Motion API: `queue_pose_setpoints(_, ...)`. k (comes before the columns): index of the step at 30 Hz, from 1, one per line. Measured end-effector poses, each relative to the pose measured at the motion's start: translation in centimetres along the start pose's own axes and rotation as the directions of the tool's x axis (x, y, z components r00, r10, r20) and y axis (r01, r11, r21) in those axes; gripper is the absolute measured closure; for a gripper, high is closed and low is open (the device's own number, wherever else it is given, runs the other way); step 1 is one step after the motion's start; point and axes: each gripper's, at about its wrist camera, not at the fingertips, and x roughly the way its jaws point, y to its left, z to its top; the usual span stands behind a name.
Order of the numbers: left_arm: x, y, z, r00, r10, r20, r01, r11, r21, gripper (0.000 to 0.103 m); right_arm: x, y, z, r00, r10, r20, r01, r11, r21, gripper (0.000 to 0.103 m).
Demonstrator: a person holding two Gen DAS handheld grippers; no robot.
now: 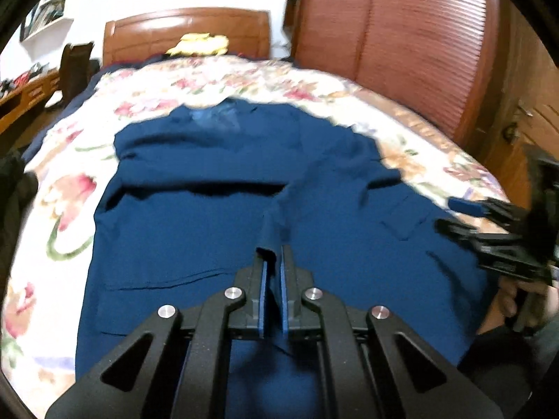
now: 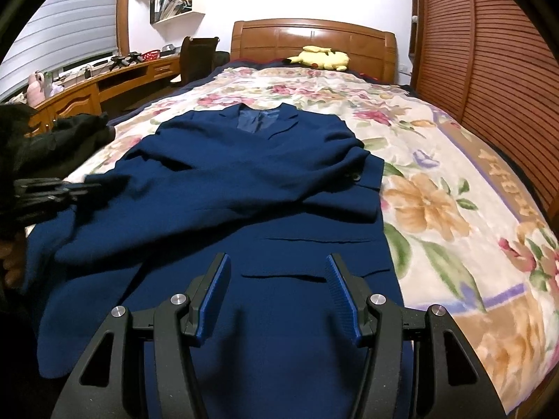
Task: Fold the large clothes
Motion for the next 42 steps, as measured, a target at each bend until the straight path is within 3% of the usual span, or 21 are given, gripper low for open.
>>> queue_pose_setpoints(4,-2.4,-3.2,-0.1,0.995,-0.092,0.035,0.089,0.993,0.072,0.096,-0.5,-0.2,0.1,1.0,0.0,0.011,0.0,1.0,0.016,0.045)
queue_pose_setpoints(7,-2.6,-5.8,-0.7,0.99,-0.143,0.016,0.14,0.981,0.133,0.096,-0.8,-0.5,0.2,1.0,-0.003,0.021,0.002,0.999,0.036,0.045)
queue_pose_setpoints(11,-2.0,-8.6,-1.5,0.985,-0.17,-0.031,0.172,0.966,0.191,0.096,-1.0,-0.6,0.4,0.999,-0.009,0.032,0.008,0.999,0.051,0.045)
queue_pose_setpoints(14,-2.6,-9.8,-1.7,0.983,-0.181,-0.015,0.179,0.958,0.223,0.096,-1.1,-0.6,0.5,0.999,-0.008,0.043,0.006,0.999,0.053,0.045)
queue_pose_setpoints(17,-3.7,-10.0,-1.4,0.983,-0.179,0.033,0.166,0.955,0.245,0.083,-1.2,-0.6,0.4,0.999,-0.009,0.048,0.007,0.999,0.051,0.045)
queue_pose_setpoints(19,-4.6,-9.6,-1.0,0.979,-0.189,0.071,0.169,0.959,0.227,0.059,-1.3,-0.6,0.4,0.999,-0.01,0.049,0.008,0.999,0.048,0.045)
queue_pose_setpoints(21,-5.1,-9.0,-0.7,0.977,-0.191,0.095,0.169,0.964,0.206,0.057,-1.6,-0.7,0.4,0.998,-0.009,0.057,0.006,0.999,0.048,0.045)
queue_pose_setpoints(23,-4.9,-8.2,-0.4,0.98,-0.168,0.109,0.146,0.972,0.187,0.047,-1.7,-0.9,0.3,0.998,-0.004,0.061,0.001,0.999,0.052,0.045)
queue_pose_setpoints(25,-3.9,-7.4,-0.4,0.986,-0.139,0.087,0.124,0.98,0.157,0.03,-1.8,-1.0,0.3,0.998,-0.001,0.063,-0.002,0.999,0.053,0.045)
queue_pose_setpoints(26,-3.3,-7.0,-0.4,0.989,-0.128,0.069,0.117,0.983,0.142,0.03,-1.8,-1.0,0.3,0.998,0.0,0.063,-0.003,0.999,0.052,0.045)
queue_pose_setpoints(31,0.3,-5.8,-1.6,0.999,-0.035,-0.037,0.039,0.992,0.12,0.03,-1.7,-0.8,0.3,0.998,0.006,0.064,-0.008,0.999,0.042,0.045)
queue_pose_setpoints(35,3.0,-5.3,-2.7,0.987,-0.047,-0.156,0.062,0.994,0.093,0.031,-1.6,-0.4,0.3,0.998,0.004,0.061,-0.005,1.0,0.026,0.045)
queue_pose_setpoints(37,3.8,-5.6,-3.3,0.979,-0.04,-0.2,0.062,0.992,0.105,0.05,-1.6,-0.3,0.3,0.998,0.002,0.06,-0.003,1.0,0.015,0.045)
queue_pose_setpoints(38,3.8,-5.6,-3.4,0.978,-0.042,-0.205,0.066,0.992,0.111,0.051,-1.6,-0.2,0.3,0.998,0.001,0.058,-0.001,1.0,0.01,0.045)
queue_pose_setpoints(39,3.6,-5.7,-3.4,0.978,-0.049,-0.2,0.072,0.991,0.109,0.061,-1.5,-0.2,0.3,0.998,0.001,0.058,-0.001,1.0,0.005,0.045)
queue_pose_setpoints(40,3.3,-5.8,-3.4,0.978,-0.057,-0.2,0.079,0.991,0.108,0.078,-1.6,-0.1,0.3,0.998,0.001,0.057,-0.001,1.0,0.002,0.045)
queue_pose_setpoints(42,2.6,-5.9,-3.1,0.98,-0.069,-0.184,0.091,0.989,0.116,0.092,-1.7,-0.1,0.3,0.998,-0.001,0.06,0.001,1.0,-0.004,0.045)
